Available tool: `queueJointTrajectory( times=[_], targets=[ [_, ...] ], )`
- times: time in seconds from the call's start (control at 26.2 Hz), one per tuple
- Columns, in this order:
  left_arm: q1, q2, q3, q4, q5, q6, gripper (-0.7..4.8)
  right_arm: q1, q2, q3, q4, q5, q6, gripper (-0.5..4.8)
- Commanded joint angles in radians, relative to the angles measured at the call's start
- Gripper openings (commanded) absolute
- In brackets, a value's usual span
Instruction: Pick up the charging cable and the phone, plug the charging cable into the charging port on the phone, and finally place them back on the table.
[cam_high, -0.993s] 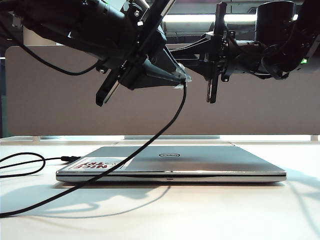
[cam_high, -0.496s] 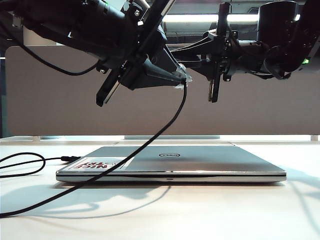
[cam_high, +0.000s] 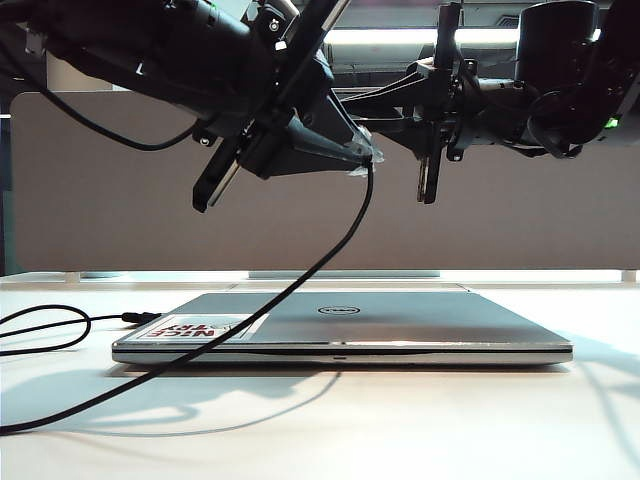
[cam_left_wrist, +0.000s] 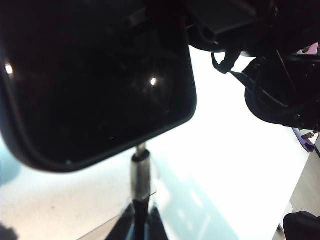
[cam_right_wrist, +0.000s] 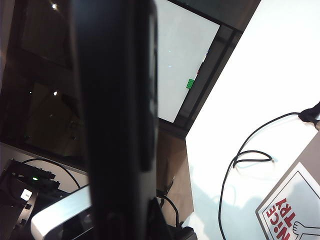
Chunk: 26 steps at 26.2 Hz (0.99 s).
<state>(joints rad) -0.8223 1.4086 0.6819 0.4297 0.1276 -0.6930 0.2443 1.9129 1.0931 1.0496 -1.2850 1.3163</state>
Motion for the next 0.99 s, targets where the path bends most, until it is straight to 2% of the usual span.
queueJointTrajectory(
  times=[0.04,0.84,0.99],
  targets=[
    [0.000,-0.003,0.000,0.022,-0.006,0.000,-0.07,0.000,-0.009,0.006,0.063,0.003,0.021,-0.01],
    [0.002,-0.004,0.000,0.035,-0.006,0.004,-0.07,0.011,-0.008,0.006,0.054,-0.034,-0.050,-0.01],
    [0.031,-0.005,0.000,0.036,-0.006,0.003,-0.07,0.010,-0.009,0.006,0.051,-0.038,-0.053,-0.01]
  ],
)
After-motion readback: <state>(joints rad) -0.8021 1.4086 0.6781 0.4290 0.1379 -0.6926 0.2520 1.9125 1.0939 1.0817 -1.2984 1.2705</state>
